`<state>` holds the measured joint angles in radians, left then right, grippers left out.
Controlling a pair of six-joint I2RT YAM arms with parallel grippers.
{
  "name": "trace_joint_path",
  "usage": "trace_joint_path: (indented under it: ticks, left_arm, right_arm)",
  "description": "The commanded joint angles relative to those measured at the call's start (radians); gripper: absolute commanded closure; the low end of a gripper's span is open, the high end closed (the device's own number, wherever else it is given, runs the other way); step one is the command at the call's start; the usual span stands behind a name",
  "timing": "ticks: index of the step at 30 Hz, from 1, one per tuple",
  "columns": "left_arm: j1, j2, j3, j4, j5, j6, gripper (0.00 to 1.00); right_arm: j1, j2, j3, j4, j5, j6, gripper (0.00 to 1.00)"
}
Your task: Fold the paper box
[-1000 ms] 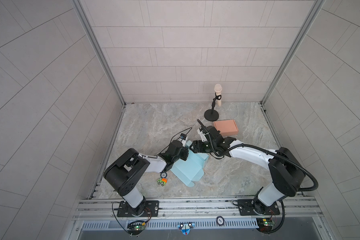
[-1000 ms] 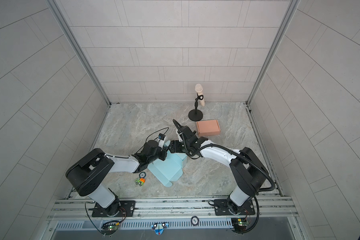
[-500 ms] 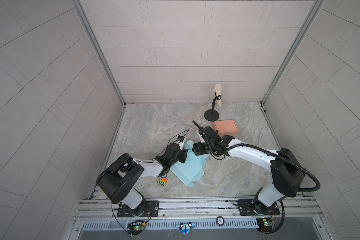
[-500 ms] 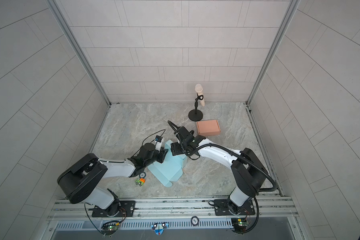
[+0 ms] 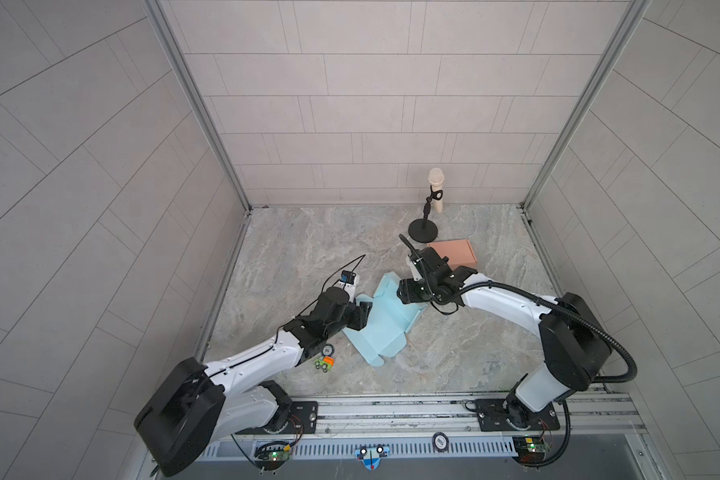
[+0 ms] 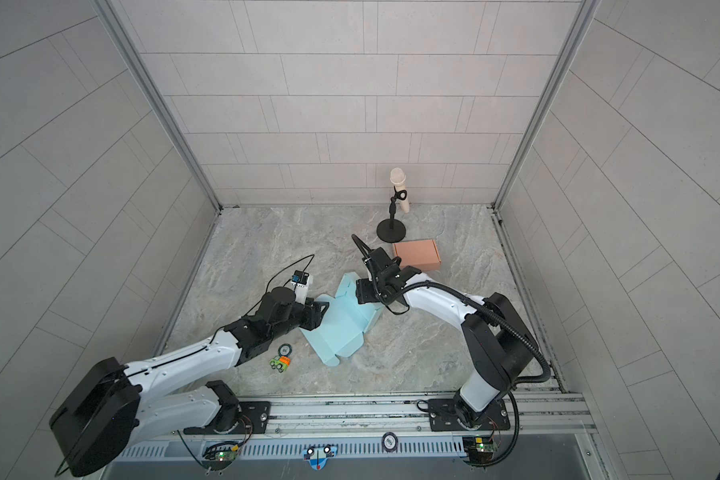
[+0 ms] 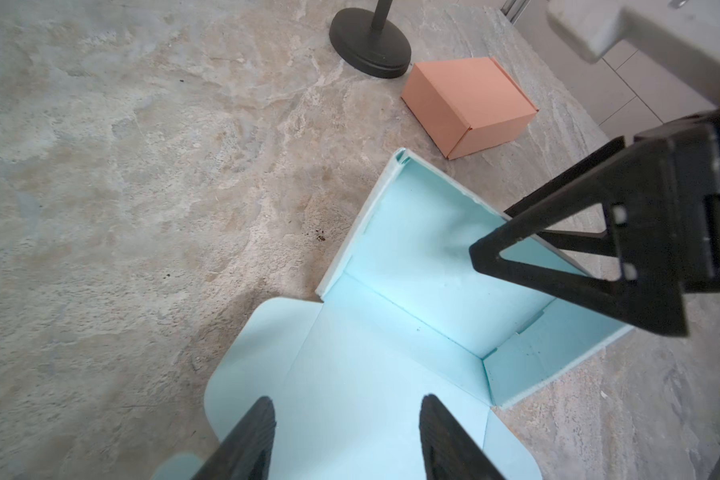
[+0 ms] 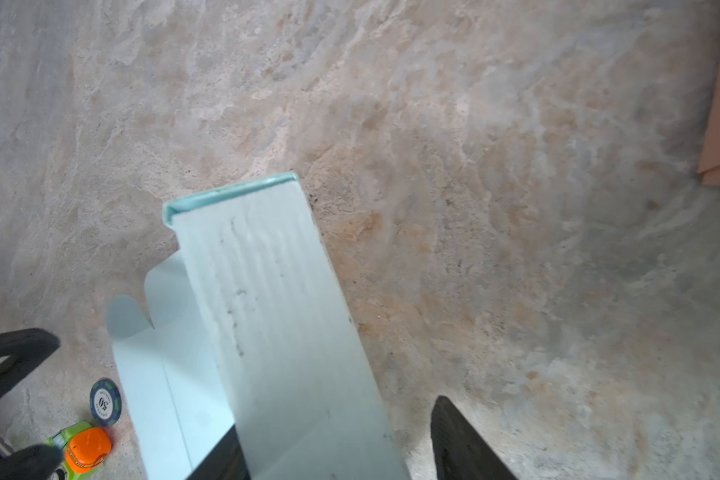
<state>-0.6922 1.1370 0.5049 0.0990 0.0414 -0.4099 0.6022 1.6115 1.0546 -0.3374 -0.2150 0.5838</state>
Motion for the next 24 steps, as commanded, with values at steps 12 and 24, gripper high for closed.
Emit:
trace_joint_path:
  ticks: [12,24]
  left_arm:
    - [0.243,-0.123,0.107,-0.437,0.19,-0.138,0.2]
    - [0.274,0.044,-0.018,-0.069,0.415,-0.296,0.11]
  right_arm:
    - [-0.106,0.022,-0.111,0.143,-0.102,0.039,0.39]
    - [-0.119,0.022,-0.147,0.175,-0.115,0.048,0.39]
